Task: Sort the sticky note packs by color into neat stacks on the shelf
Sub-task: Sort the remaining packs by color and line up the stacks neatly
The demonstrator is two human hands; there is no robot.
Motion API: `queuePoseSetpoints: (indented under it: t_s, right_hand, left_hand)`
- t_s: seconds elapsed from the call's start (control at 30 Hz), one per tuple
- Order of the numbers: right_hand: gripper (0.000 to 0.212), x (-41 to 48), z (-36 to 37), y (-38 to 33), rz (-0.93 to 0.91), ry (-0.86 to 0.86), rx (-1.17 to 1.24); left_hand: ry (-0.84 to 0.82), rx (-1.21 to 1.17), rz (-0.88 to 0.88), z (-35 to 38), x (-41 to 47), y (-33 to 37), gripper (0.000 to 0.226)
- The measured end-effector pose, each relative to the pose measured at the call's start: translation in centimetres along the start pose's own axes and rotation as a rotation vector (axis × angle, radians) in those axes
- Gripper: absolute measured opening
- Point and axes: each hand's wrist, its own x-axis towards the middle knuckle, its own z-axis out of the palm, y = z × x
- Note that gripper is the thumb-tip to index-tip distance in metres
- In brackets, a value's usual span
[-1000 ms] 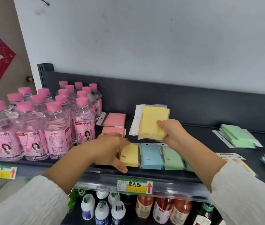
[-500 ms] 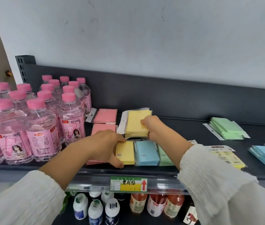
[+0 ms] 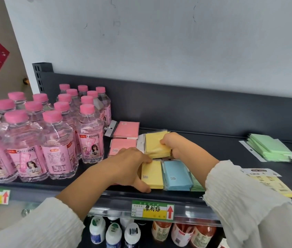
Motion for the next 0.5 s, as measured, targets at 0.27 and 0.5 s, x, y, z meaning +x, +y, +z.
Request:
queuePoseSetpoints:
  t_s: [0.27,0.5]
  right_hand:
    - [0.040,-0.2,-0.5,0.3,-0.002,-0.040,0.054]
    - [0.020,0.1,-2.4,0.9,0.064,-0.013,0.278]
  left_hand:
    - [0.081,-0.136,0.028,-0.3,-0.5,-0.4,0.086]
    - [0.290,-0.281,-0.271,-0.6,0.8,-0.9,0.042]
